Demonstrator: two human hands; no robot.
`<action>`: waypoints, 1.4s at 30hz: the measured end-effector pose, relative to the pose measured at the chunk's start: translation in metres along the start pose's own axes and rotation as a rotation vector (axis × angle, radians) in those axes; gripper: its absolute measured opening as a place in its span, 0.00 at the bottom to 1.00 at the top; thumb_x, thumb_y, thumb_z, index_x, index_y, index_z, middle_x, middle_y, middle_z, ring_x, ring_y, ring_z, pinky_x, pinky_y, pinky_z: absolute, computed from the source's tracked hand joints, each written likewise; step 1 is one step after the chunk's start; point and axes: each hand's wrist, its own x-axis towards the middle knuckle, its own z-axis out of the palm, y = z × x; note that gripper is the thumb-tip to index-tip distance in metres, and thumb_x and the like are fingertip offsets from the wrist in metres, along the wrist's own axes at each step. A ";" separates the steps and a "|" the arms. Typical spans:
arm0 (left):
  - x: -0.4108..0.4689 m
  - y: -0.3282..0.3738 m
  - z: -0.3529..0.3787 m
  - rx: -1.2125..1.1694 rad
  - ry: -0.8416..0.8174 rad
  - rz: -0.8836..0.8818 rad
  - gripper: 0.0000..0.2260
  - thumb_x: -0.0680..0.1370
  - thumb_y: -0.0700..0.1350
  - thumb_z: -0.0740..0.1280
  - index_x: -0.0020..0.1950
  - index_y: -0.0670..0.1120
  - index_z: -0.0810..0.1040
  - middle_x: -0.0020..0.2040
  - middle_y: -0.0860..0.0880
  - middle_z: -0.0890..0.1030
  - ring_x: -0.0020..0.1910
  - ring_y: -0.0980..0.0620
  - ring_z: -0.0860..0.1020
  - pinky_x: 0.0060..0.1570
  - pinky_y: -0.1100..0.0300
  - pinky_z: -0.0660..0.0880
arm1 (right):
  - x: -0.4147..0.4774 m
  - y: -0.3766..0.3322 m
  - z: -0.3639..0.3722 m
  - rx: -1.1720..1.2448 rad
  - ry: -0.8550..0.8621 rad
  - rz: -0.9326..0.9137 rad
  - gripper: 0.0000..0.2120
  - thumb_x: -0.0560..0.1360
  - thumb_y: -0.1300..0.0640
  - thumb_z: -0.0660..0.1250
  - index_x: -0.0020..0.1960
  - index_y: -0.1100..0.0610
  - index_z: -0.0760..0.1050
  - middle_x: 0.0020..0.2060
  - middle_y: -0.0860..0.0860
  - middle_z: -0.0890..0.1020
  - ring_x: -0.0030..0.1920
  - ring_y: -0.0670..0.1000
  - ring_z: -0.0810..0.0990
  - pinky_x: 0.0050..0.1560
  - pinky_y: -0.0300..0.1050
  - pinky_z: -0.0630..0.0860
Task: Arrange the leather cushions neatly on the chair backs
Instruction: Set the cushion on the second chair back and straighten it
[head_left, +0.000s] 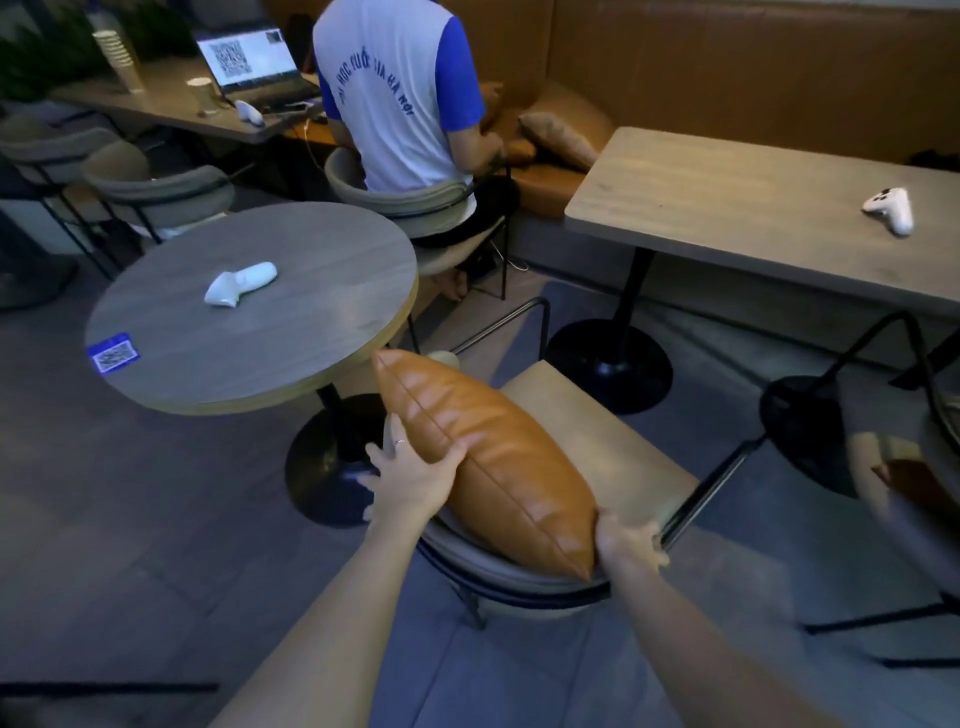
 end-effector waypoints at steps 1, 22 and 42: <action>0.004 -0.006 0.002 -0.062 -0.037 -0.020 0.54 0.65 0.77 0.67 0.80 0.64 0.38 0.83 0.43 0.44 0.79 0.32 0.49 0.72 0.30 0.55 | 0.004 0.004 0.002 0.030 -0.006 0.045 0.39 0.80 0.48 0.63 0.82 0.53 0.45 0.78 0.67 0.56 0.71 0.71 0.66 0.70 0.60 0.65; 0.016 0.044 0.081 -0.041 -0.039 -0.062 0.59 0.63 0.80 0.63 0.81 0.56 0.34 0.81 0.40 0.54 0.73 0.32 0.65 0.70 0.38 0.67 | 0.075 -0.002 -0.060 -0.004 -0.093 -0.155 0.36 0.72 0.54 0.69 0.75 0.50 0.56 0.59 0.62 0.77 0.54 0.67 0.79 0.47 0.62 0.84; 0.008 0.184 0.199 0.029 -0.161 -0.062 0.60 0.68 0.77 0.63 0.77 0.52 0.25 0.81 0.32 0.44 0.74 0.28 0.63 0.70 0.33 0.65 | 0.154 -0.033 -0.121 0.377 -0.014 -0.177 0.13 0.83 0.48 0.55 0.66 0.48 0.68 0.45 0.58 0.77 0.40 0.67 0.82 0.37 0.62 0.82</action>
